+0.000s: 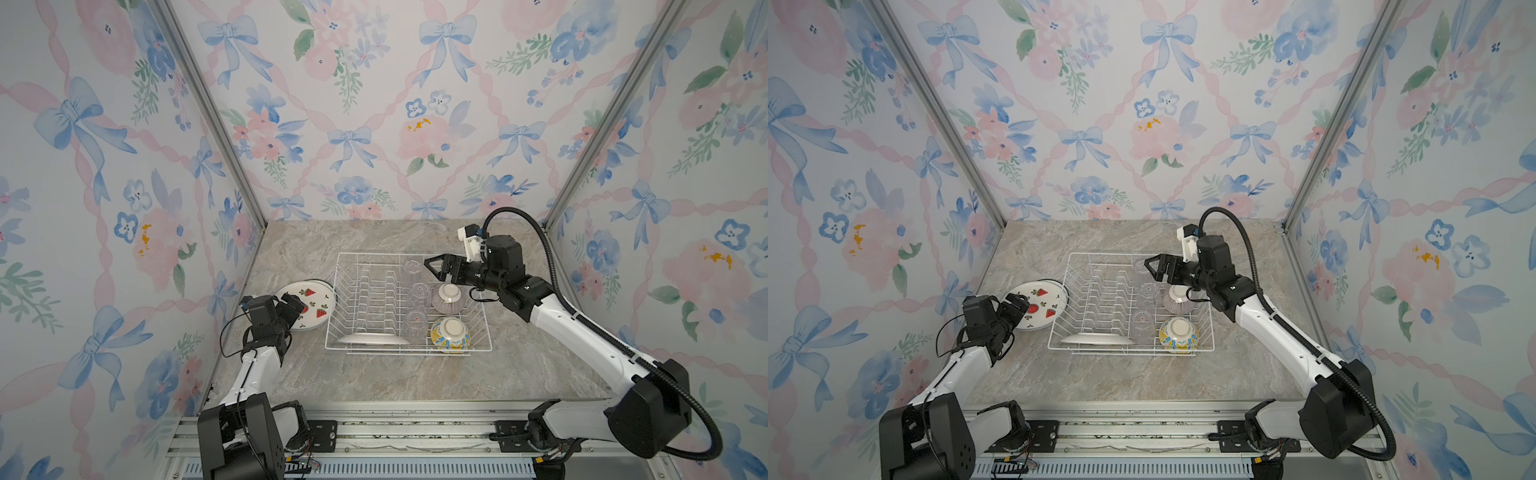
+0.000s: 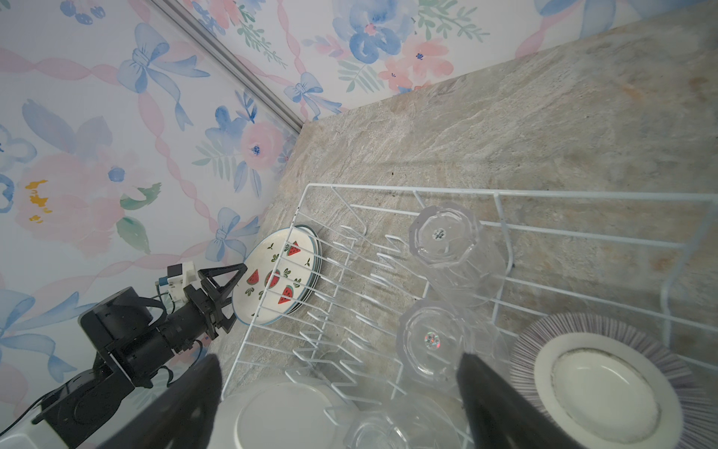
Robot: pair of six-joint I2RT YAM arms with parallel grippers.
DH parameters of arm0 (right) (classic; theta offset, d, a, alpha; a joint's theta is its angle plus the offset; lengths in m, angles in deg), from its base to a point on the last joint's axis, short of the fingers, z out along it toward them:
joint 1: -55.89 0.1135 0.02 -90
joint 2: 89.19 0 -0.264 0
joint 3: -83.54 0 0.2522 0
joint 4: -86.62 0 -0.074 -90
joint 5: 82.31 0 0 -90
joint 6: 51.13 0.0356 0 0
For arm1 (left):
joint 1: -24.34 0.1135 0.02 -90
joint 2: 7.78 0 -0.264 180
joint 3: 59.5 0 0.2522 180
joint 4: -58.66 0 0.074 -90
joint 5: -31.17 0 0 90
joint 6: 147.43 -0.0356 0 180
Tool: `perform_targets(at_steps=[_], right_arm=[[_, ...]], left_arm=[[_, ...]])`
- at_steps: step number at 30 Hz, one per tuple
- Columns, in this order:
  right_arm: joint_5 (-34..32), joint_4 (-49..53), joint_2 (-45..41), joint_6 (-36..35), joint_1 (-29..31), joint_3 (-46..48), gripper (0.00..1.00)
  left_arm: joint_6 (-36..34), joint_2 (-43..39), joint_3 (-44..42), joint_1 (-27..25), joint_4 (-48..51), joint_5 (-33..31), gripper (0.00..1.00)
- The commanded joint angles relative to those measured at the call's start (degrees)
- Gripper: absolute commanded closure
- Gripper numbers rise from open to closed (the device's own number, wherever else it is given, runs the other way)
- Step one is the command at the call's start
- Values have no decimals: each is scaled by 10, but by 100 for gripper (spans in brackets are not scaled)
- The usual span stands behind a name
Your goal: Unload the mixed dishes from the dish rack
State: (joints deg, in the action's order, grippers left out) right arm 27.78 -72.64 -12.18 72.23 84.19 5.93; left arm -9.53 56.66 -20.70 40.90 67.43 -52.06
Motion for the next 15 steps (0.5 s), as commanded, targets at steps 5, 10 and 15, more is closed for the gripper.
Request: perform_targets(at_steps=[5,10,15], right_arm=[[-7,-1,6,-7,11,-10,3],[-10,3,7,-11,12,-13,3],[-12,6,7,-14,13,-15,3]], left_arm=[[-28,40,36,2,7,33,2],[-37,84,55,1,7,58,2],[-58,104,70,-1,9,60,2]])
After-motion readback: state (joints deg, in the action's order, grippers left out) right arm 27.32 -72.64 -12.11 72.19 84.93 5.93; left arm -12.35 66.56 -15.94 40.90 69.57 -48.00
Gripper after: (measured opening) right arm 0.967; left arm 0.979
